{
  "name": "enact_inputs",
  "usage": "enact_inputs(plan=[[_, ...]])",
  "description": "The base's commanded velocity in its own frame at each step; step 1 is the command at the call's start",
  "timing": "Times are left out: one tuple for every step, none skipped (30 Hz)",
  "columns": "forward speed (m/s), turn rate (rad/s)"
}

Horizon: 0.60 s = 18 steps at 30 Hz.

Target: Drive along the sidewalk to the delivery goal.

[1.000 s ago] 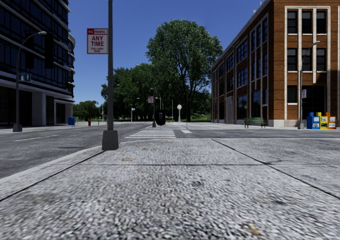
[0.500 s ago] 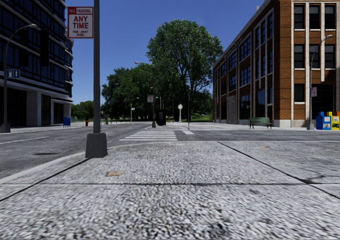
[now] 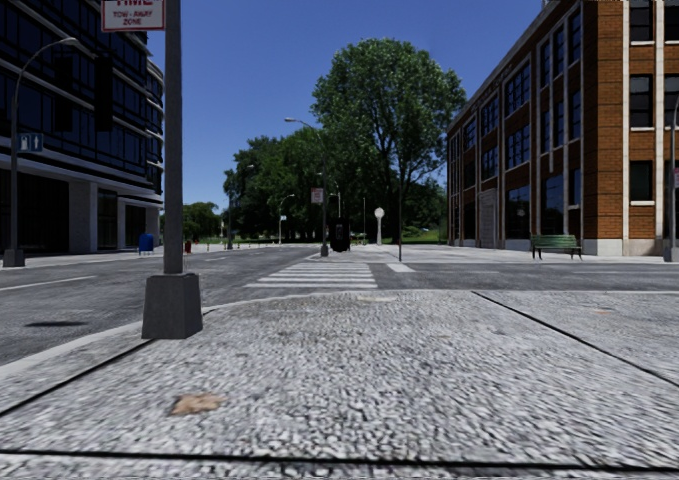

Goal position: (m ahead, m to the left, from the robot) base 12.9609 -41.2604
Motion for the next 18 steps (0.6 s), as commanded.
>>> enact_inputs(plan=[[2.00,0.00],[2.00,0.00],[2.00,0.00],[2.00,0.00],[2.00,0.00],[2.00,0.00],[2.00,0.00],[2.00,0.00],[2.00,0.00],[2.00,0.00],[2.00,0.00],[2.00,0.00],[2.00,0.00],[2.00,0.00],[2.00,0.00],[2.00,0.00],[2.00,0.00],[2.00,0.00]])
